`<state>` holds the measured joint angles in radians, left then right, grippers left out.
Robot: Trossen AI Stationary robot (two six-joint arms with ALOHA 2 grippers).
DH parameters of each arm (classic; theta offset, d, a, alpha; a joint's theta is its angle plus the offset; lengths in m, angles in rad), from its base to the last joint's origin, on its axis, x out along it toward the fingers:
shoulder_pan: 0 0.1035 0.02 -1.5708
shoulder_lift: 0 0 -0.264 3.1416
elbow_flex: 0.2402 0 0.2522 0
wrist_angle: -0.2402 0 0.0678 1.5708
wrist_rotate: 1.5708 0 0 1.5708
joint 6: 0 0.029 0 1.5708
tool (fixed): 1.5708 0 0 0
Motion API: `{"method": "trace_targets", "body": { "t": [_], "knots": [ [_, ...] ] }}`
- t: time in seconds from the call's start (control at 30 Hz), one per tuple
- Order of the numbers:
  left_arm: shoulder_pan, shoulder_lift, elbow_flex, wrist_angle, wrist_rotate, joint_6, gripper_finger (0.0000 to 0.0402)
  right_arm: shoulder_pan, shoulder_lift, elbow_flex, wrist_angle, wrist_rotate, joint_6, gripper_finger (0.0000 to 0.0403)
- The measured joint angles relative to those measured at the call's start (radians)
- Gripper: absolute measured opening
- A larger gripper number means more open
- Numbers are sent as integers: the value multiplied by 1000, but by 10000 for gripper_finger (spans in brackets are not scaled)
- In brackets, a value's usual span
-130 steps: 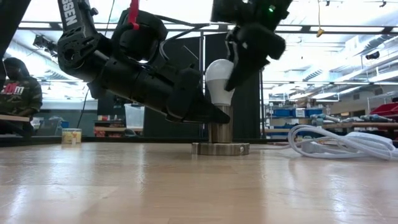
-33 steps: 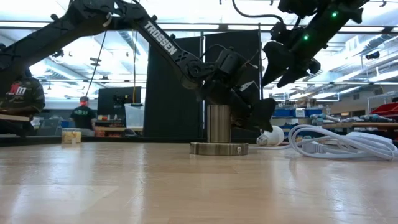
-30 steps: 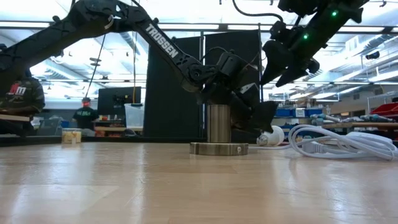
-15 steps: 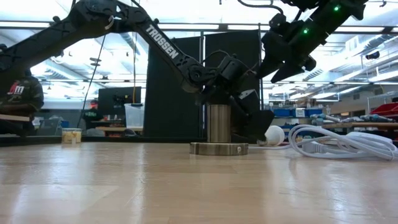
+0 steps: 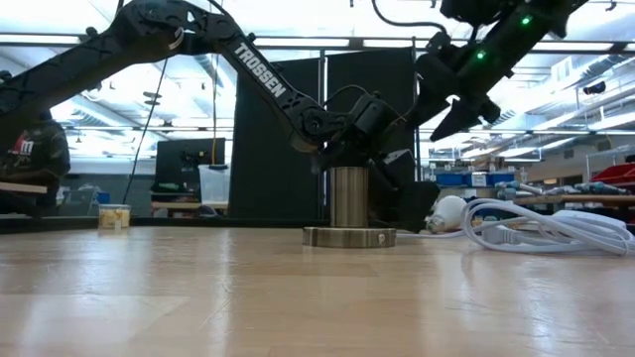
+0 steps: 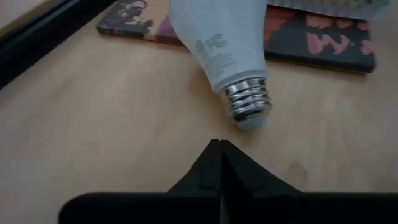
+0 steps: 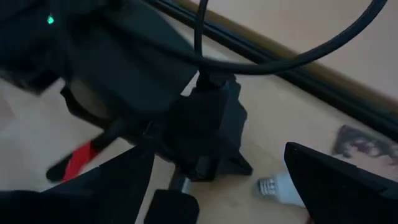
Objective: Screw lightbulb
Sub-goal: Remove the lightbulb from the lamp
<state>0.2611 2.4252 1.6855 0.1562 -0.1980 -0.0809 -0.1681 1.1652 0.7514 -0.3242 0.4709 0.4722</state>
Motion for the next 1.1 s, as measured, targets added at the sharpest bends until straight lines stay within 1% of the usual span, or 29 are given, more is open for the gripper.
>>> {"method": "trace_targets", "body": {
  "t": [0.03,0.13,0.2,0.3,0.4,0.5,0.67,0.77,0.87,0.93,1.03,1.1],
  "knots": [
    [-1,-2,0,-5,12,-6,7,-25,4,9,-4,-29,7,368],
    [-19,-5,0,-18,25,-9,11,-97,9,36,-80,-45,-24,358],
    [-38,-21,0,-57,27,-9,24,-140,7,60,-130,-73,-94,350],
    [-69,-44,0,-111,20,-9,51,-196,-1,118,-205,-151,-181,346],
    [-87,-72,-1,-112,3,0,77,-273,9,170,-248,-205,-187,346],
    [-95,-112,-1,-122,-6,6,98,-342,39,194,-304,-270,-179,346],
    [-127,-187,-2,-192,-7,38,110,-429,129,197,-335,-356,-169,346],
    [-153,-242,-1,-190,-7,72,110,-431,193,197,-314,-399,-175,346],
    [-183,-276,-1,-190,-25,114,110,-426,245,197,-281,-409,-195,346],
    [-204,-289,-2,-194,-53,141,110,-422,269,197,-260,-419,-203,346],
    [-232,-294,-2,-193,-60,154,110,-411,296,197,-236,-479,-207,346],
    [-255,-294,-3,-193,-60,155,110,-400,317,197,-240,-478,-205,346]
  ]
}}
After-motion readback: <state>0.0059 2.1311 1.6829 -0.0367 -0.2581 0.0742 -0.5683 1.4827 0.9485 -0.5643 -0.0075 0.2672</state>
